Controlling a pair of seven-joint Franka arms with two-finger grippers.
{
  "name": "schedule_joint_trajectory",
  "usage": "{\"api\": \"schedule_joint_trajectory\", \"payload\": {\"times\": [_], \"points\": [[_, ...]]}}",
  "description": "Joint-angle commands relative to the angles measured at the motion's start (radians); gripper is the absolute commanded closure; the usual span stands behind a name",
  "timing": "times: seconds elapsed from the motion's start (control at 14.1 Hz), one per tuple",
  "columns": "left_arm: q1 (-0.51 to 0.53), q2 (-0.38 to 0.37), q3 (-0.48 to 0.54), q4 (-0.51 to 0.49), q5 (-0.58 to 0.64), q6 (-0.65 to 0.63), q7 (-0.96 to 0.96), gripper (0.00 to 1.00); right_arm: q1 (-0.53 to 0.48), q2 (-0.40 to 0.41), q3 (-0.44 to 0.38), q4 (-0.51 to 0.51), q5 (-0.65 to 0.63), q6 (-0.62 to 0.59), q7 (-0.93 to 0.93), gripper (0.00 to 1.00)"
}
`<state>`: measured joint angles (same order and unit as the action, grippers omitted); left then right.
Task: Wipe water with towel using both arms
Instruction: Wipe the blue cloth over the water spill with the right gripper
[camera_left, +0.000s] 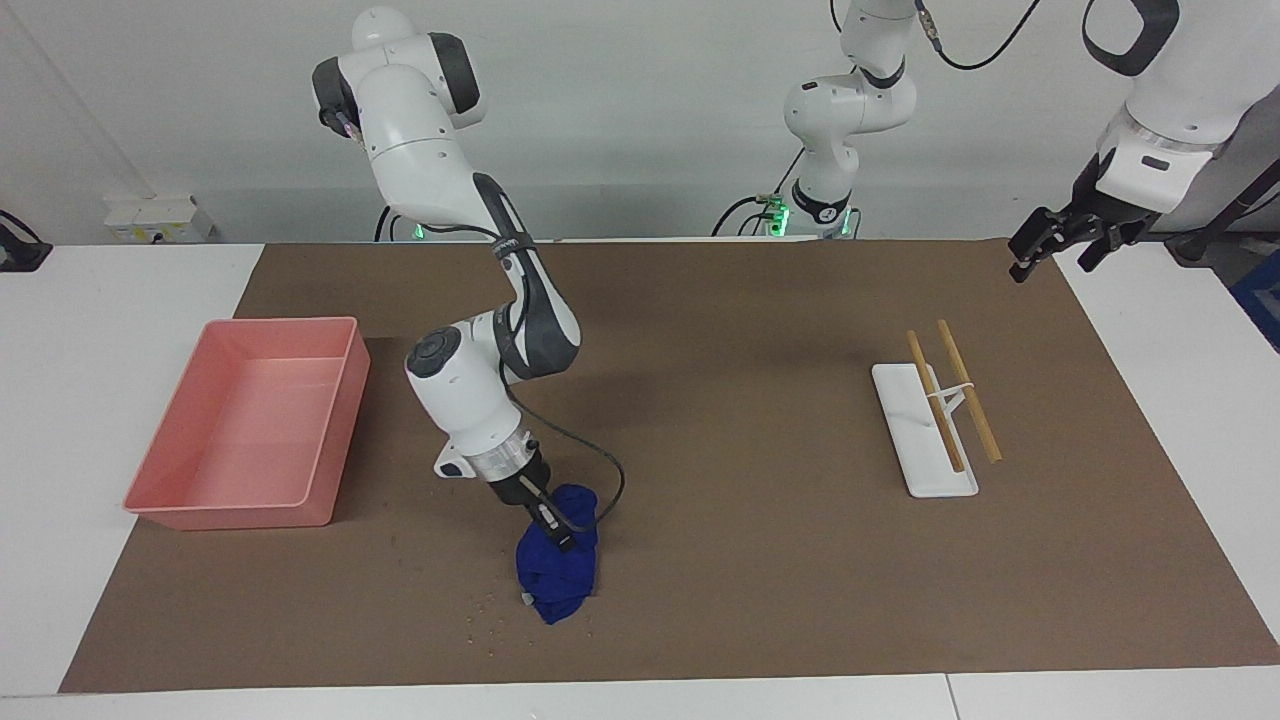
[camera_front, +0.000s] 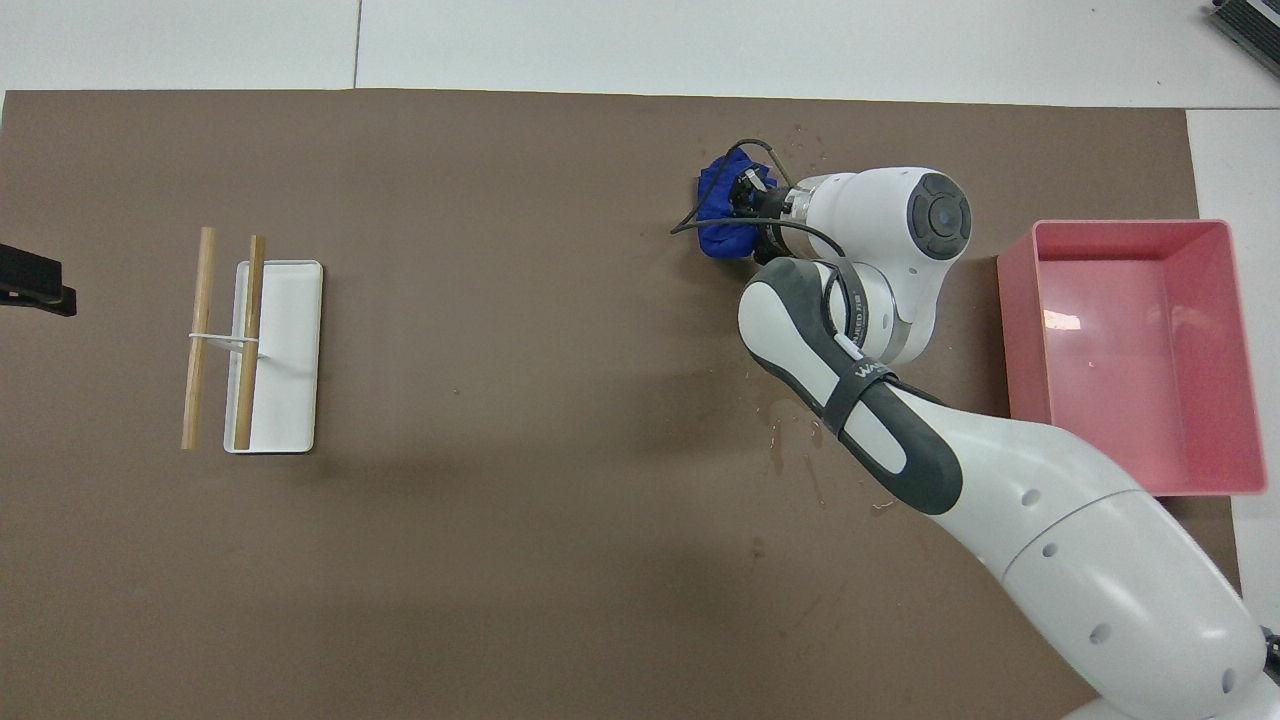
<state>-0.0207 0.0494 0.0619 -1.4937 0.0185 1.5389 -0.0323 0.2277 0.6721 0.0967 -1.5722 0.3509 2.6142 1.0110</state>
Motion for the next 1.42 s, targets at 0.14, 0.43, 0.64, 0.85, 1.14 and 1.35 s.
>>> {"api": "schedule_joint_trajectory", "payload": {"times": [0.14,0.43,0.64,0.85,1.14,1.35], "points": [[-0.07,-0.029,0.067,-0.019,0.017,-0.04,0.041,0.0,-0.025,-0.101,0.002,-0.091,-0.026,-0.195,-0.005,1.0],[-0.068,-0.129,0.065,-0.151,0.017,-0.025,0.035,0.0,-0.039,-0.178,-0.005,-0.167,-0.033,-0.313,0.003,1.0],[-0.059,-0.131,0.058,-0.151,0.015,-0.016,0.034,0.0,-0.044,-0.274,-0.003,-0.312,-0.033,-0.313,0.003,1.0],[-0.059,-0.128,0.059,-0.151,0.017,0.045,0.037,0.0,-0.044,-0.373,0.0,-0.46,-0.033,-0.316,0.001,1.0],[-0.058,-0.103,0.058,-0.138,0.015,0.089,0.037,0.0,-0.042,-0.491,0.0,-0.624,-0.033,-0.319,-0.015,1.0],[-0.058,-0.105,0.055,-0.14,0.014,0.073,0.037,0.0,-0.031,-0.549,0.002,-0.715,-0.033,-0.321,-0.015,1.0]]}}
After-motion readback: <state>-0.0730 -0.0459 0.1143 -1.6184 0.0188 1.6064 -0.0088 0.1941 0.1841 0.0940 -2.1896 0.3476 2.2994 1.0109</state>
